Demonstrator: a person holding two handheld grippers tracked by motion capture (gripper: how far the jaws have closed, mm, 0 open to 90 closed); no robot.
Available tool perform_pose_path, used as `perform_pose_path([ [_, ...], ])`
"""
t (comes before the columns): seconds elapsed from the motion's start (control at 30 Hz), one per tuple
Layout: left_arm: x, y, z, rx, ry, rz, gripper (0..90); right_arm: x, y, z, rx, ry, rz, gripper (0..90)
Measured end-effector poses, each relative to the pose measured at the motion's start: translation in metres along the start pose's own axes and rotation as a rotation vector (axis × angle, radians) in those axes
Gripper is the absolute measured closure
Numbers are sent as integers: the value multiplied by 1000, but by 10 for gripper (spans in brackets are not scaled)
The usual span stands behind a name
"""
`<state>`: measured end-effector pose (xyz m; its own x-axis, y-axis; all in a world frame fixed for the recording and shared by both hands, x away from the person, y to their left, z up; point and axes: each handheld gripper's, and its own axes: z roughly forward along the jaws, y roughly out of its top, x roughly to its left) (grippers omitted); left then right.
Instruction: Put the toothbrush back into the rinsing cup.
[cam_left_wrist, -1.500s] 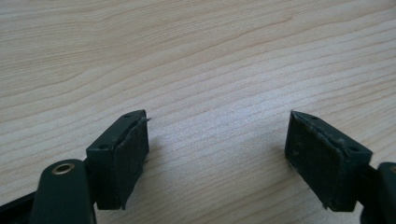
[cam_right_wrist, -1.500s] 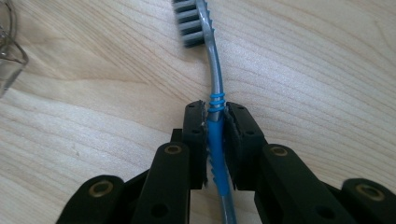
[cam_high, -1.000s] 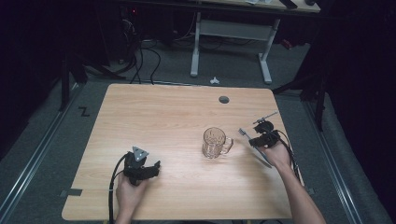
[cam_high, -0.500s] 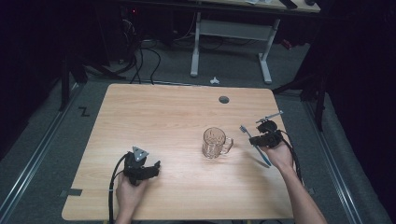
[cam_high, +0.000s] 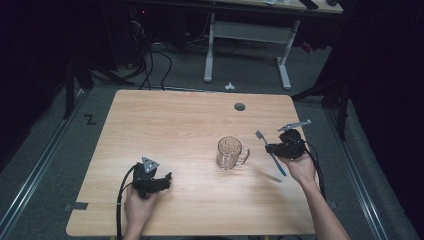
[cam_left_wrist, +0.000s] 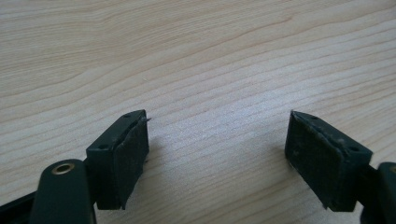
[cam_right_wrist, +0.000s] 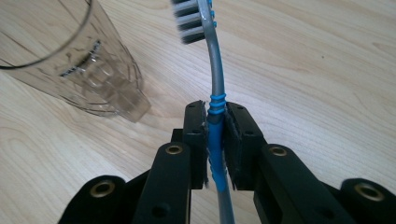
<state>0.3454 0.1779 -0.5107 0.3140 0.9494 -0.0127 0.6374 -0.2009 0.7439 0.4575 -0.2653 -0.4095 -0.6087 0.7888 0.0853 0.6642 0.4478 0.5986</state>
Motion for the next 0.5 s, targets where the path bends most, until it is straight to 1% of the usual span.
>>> perform_pose_path([
  [0.03,0,0,0,0,0,0,222,0,0,0,0,0,0,797],
  [0.17,0,0,0,0,0,0,222,4,0,-6,-38,35,-6,798],
  [0.2,0,0,0,0,0,0,222,4,0,-6,-38,35,-6,798],
  [0.23,0,0,0,0,0,0,222,6,-1,-8,-54,50,-12,798],
  [0.27,0,0,0,0,0,0,222,6,-1,-8,-54,50,-12,798],
  [0.5,0,0,0,0,0,0,222,12,-3,-13,-115,101,-16,799],
])
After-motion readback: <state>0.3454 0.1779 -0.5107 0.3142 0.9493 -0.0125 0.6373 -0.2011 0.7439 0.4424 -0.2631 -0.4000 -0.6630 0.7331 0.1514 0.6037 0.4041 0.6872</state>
